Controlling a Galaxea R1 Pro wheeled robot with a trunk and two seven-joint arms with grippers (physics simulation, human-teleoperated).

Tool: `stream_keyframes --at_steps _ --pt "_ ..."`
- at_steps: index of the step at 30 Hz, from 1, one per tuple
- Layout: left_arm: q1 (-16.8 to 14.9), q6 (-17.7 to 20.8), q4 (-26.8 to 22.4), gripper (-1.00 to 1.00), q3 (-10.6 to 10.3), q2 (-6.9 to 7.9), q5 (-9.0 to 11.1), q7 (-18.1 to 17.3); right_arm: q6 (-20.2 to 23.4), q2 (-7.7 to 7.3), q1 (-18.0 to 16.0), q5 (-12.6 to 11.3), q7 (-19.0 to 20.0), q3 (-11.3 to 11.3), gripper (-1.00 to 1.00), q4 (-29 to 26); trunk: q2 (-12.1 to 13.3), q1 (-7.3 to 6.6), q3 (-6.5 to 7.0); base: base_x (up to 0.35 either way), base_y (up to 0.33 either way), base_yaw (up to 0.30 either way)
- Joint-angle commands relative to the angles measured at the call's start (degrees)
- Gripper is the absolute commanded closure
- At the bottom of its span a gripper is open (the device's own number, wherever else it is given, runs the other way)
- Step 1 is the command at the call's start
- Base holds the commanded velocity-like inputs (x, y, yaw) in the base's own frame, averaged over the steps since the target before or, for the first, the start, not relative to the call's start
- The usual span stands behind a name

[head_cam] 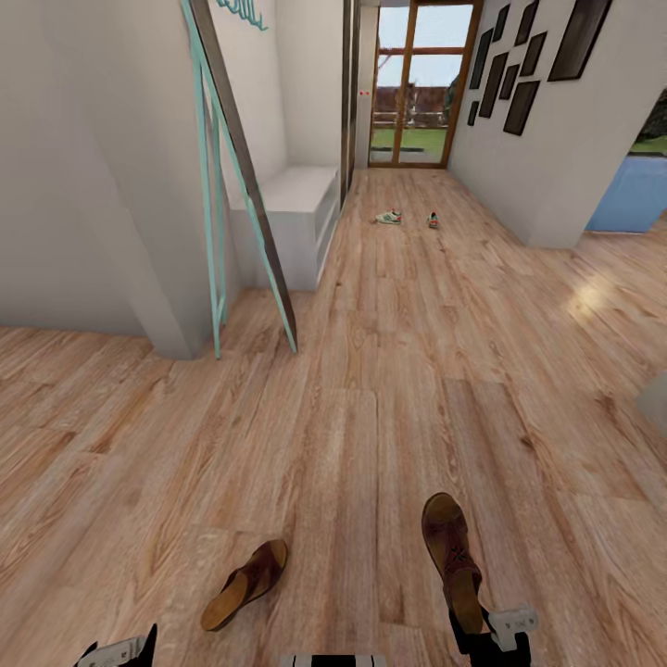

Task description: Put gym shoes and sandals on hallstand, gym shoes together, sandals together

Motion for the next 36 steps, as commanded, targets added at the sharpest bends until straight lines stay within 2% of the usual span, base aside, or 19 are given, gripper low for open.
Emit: stream_keyframes --at_steps 1,4,6,10,12,15,17,20,25,30,31,35,36 --pt "-0.1 0.0 0.1 -1.00 0.0 0.01 0.3 -0.6 -0.1 0.01 0.0 -0.2 0.3 0.0 1.00 0.0 0.0 -0.01 -0.04 0.000 0.000 -0.014" --pt "-0.4 0.3 0.1 -1.00 -1.6 0.29 0.3 -0.5 0.0 0.09 -0.1 -0.2 0.3 0.1 1.00 -0.3 0.0 -0.01 -0.04 0.000 0.000 -0.007" --pt "-0.5 0.7 0.1 -1.00 -4.3 0.61 0.3 -0.5 0.3 0.11 -0.1 -0.1 0.2 0.2 1.00 -1.9 0.0 -0.01 -0.04 0.000 0.000 -0.003" --pt "-1.3 1.7 0.1 -1.00 -8.1 1.22 0.0 -0.5 2.4 0.10 -0.4 0.0 0.2 0.3 1.00 -6.4 0.0 -0.01 -0.04 0.000 0.000 -0.001" --pt "-3.1 3.4 0.1 -1.00 -9.9 1.90 -0.8 -0.6 5.6 0.09 -1.2 0.0 0.2 0.3 1.00 -9.8 0.0 -0.01 -0.04 0.000 0.000 0.000" --pt "-7.5 9.7 0.7 -1.00 -12.3 2.66 -4.2 -1.1 14.7 0.08 -4.7 -0.1 0.2 0.3 1.00 -17.7 0.0 -0.01 -0.04 0.000 0.000 0.000" --pt "-9.4 12.8 1.5 -1.00 -13.2 2.48 -6.0 -1.4 19.6 0.08 -6.7 -0.2 0.2 0.3 1.00 -21.3 0.0 -0.01 -0.04 0.000 0.000 0.000" --pt "-11.0 14.9 2.4 -1.00 -14.1 2.31 -8.1 -1.6 25.2 0.02 -8.9 -0.2 0.4 0.2 1.00 -25.8 0.0 -0.01 -0.04 0.000 0.000 0.000" --pt "-11.8 15.9 3.0 -1.00 -15.2 2.43 -9.9 -1.6 30.9 -0.18 -10.6 -0.3 0.6 0.1 1.00 -33.0 0.0 -0.01 -0.04 0.000 0.000 0.000" --pt "-11.7 16.0 3.1 -1.00 -15.4 2.31 -10.4 -1.7 32.0 -0.46 -10.9 -0.3 0.6 0.0 1.00 -34.2 0.0 -0.01 -0.04 0.000 0.000 0.000" --pt "-11.6 16.1 3.1 -1.00 -15.3 2.14 -11.9 -1.7 32.2 -0.52 -10.9 -0.3 0.6 0.1 1.00 -34.5 0.0 -0.01 -0.04 0.000 0.000 0.000" --pt "-11.5 16.1 3.1 -1.00 -15.2 2.07 -14.5 -1.7 32.5 -0.59 -10.9 -0.1 0.6 0.1 1.00 -34.5 0.0 -0.01 -0.04 0.000 0.000 0.000" --pt "-11.5 16.1 3.1 -1.00 -15.2 2.08 -14.6 -1.7 32.5 -0.60 -10.9 -0.1 0.5 0.1 1.00 -34.5 0.0 -0.01 -0.04 0.000 0.000 0.000"
